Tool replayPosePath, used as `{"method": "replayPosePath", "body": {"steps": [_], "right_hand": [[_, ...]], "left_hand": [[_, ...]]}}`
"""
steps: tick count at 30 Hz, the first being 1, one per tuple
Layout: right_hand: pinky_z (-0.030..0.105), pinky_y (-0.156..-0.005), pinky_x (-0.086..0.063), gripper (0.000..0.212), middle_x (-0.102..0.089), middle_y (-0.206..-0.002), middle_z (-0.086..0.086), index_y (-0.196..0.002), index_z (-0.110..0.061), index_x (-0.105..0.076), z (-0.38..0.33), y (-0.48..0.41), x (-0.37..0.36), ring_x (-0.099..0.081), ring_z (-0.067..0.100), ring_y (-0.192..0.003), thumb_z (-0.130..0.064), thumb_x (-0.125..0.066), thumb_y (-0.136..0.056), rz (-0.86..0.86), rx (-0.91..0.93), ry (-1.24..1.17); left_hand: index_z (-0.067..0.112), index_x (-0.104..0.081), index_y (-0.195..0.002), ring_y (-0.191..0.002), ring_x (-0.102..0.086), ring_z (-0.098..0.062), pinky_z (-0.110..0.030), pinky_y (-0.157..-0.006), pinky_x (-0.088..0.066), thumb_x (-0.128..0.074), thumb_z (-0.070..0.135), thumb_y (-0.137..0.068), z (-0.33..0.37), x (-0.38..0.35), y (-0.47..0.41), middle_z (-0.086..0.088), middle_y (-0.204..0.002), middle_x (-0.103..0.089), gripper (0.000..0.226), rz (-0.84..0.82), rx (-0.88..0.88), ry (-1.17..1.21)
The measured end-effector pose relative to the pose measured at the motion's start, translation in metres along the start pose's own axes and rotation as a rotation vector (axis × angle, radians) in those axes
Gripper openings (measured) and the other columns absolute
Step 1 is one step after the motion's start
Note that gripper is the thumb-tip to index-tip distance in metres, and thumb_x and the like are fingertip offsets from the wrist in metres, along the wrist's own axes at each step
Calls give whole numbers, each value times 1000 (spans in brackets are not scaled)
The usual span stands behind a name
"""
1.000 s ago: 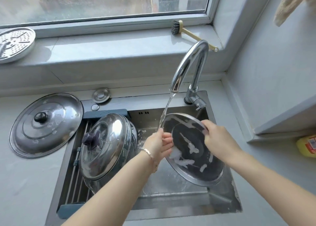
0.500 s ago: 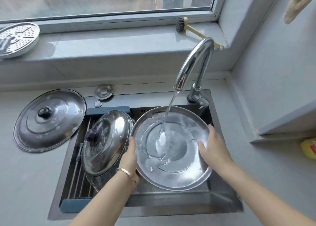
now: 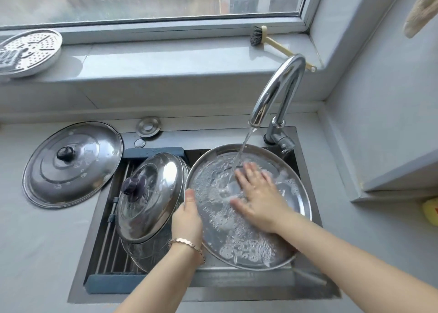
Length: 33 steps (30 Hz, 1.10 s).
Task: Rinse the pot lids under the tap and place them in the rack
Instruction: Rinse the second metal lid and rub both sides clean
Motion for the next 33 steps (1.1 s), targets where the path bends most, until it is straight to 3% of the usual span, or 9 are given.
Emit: {"method": "replayPosePath", "body": {"steps": [2,5,8,13,19,22,25,29,33], "right_hand": [[37,-112,18,88,25,-153,1,-142,-25,21,2,-9,5,28,13,-136,-79,9,-74,35,-73,-3],[39,-117,13,81,25,-149,-5,-137,-29,21,-38,-3,1,20,13,-142,-73,13,-69,-14,225,-38],[31,-114,16,69,17,-150,-10,-138,-34,14,-52,15,0,19,11,-141,-66,-1,-79,-79,515,-2],[35,-110,20,80,25,-146,-6,-141,-30,16,-22,-5,16,16,16,-144,-71,7,-73,32,171,65],[33,-116,13,66,22,-147,-12,-141,-35,14,-36,-20,12,24,9,-137,-62,-2,-82,36,291,37],[35,-117,10,67,19,-146,-16,-138,-35,15,-29,-24,11,17,11,-141,-67,-1,-82,128,188,10],[38,-118,5,68,21,-153,-6,-147,-25,11,-6,-25,6,16,12,-143,-58,-15,-93,163,-118,-142],[33,-117,-12,57,-17,-156,4,-146,-12,-26,21,-10,0,-13,18,-145,-35,-39,-97,99,-197,-200],[36,-86,-49,31,-66,-114,7,-110,-12,-64,20,12,-7,-60,25,-104,-25,-40,-95,78,-282,-239]], "left_hand": [[13,-53,-75,-67,-45,-12,-25,-60,-34,-30,45,-96,1,-5,8,6,-72,-48,45,6,-10,9],[4,-58,-118,-94,-52,-22,-25,-79,-34,-30,43,-97,8,-8,6,-8,-111,-61,52,-16,-24,-21],[0,-53,-125,-112,-52,-24,-27,-93,-35,-31,44,-96,15,-2,-2,-13,-129,-55,57,-18,-21,11],[4,-51,-128,-122,-49,-31,-39,-106,-35,-31,53,-91,9,-3,4,-12,-131,-54,65,-74,15,-51],[4,-56,-123,-114,-55,-30,-37,-104,-38,-38,52,-91,10,-5,10,-9,-124,-58,60,-63,33,-58],[3,-58,-118,-95,-48,-18,-23,-81,-32,-35,34,-98,20,0,10,-9,-111,-58,44,-17,-81,-143],[11,-48,-69,-62,-39,-18,-26,-57,-30,-40,23,-98,28,5,6,-3,-67,-47,33,33,-113,-195],[12,-33,-59,-54,-33,-25,-30,-47,-23,-39,7,-94,50,13,4,-3,-55,-36,35,79,-273,-424],[8,-38,-83,-67,-47,-29,-30,-59,-35,-34,-2,-89,81,3,18,-7,-70,-46,12,81,-472,-711]]}}
Point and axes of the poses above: each hand's wrist, its own y-axis away from the middle knuckle, its own x-axis out of the back of the hand, z = x × y, the point moved 3 cm from there along -y, towards the middle knuckle
